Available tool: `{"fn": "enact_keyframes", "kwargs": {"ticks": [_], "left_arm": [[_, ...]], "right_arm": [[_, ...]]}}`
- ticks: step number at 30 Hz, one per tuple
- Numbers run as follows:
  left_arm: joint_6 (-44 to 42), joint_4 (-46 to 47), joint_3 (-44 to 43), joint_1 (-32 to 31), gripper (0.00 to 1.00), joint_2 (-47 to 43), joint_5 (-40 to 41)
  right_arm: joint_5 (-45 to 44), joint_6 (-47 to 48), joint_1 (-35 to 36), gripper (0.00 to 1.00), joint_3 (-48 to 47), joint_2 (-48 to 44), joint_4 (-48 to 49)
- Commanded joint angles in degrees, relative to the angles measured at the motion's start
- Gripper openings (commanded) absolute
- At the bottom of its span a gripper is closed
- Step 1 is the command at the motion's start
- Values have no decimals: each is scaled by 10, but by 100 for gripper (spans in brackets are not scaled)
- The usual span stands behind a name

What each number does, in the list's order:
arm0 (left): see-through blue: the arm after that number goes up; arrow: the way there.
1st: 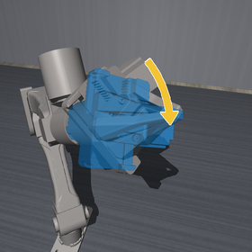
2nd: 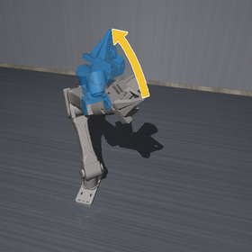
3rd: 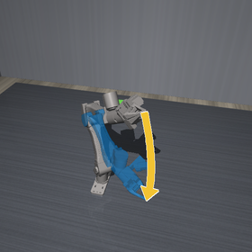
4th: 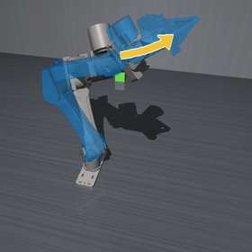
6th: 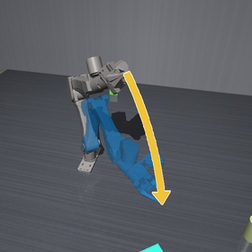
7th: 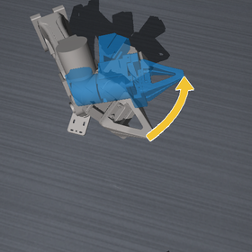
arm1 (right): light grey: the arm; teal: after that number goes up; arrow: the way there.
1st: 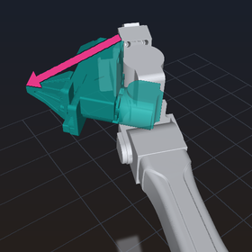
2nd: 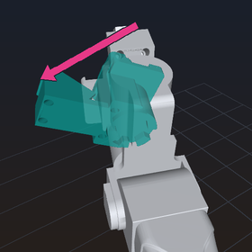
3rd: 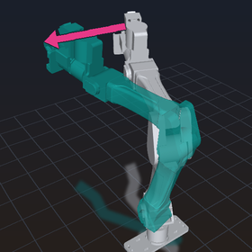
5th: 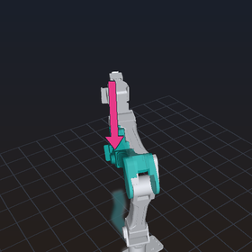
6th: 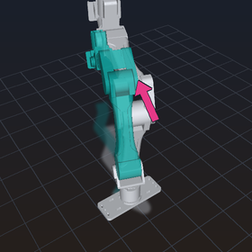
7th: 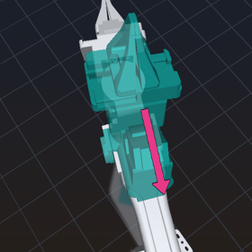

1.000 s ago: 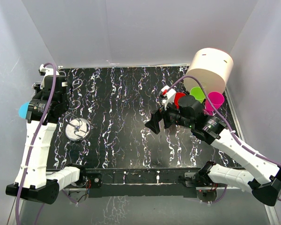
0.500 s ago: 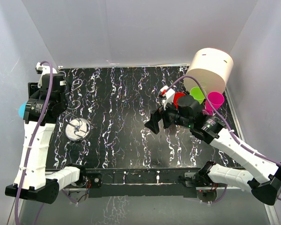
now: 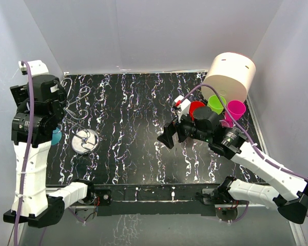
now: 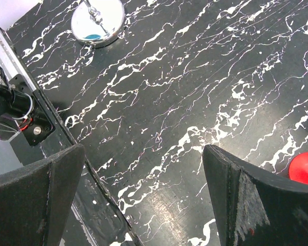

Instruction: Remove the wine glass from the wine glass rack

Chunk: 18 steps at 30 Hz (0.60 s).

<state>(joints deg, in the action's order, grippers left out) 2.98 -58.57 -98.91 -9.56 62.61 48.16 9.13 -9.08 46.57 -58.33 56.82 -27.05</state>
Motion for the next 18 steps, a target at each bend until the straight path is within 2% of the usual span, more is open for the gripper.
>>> {"fn": "enact_keyframes", "kwargs": {"ticks": [1, 10, 12, 14, 18], "left_arm": [[10, 70, -43, -3, 84, 21, -39], [-14, 149, -113, 12, 91, 100, -111], [-10, 155, -128, 48, 91, 124, -163], [7, 161, -136, 120, 91, 141, -239], [39, 173, -123, 196, 91, 154, -304]], "right_arm": [[-13, 8, 5, 99, -3, -19, 33], [-7, 8, 5, 98, -5, -18, 37], [-5, 7, 5, 98, -6, -15, 38], [-1, 6, 5, 98, -7, -13, 39], [1, 6, 5, 98, -11, -7, 41]]}}
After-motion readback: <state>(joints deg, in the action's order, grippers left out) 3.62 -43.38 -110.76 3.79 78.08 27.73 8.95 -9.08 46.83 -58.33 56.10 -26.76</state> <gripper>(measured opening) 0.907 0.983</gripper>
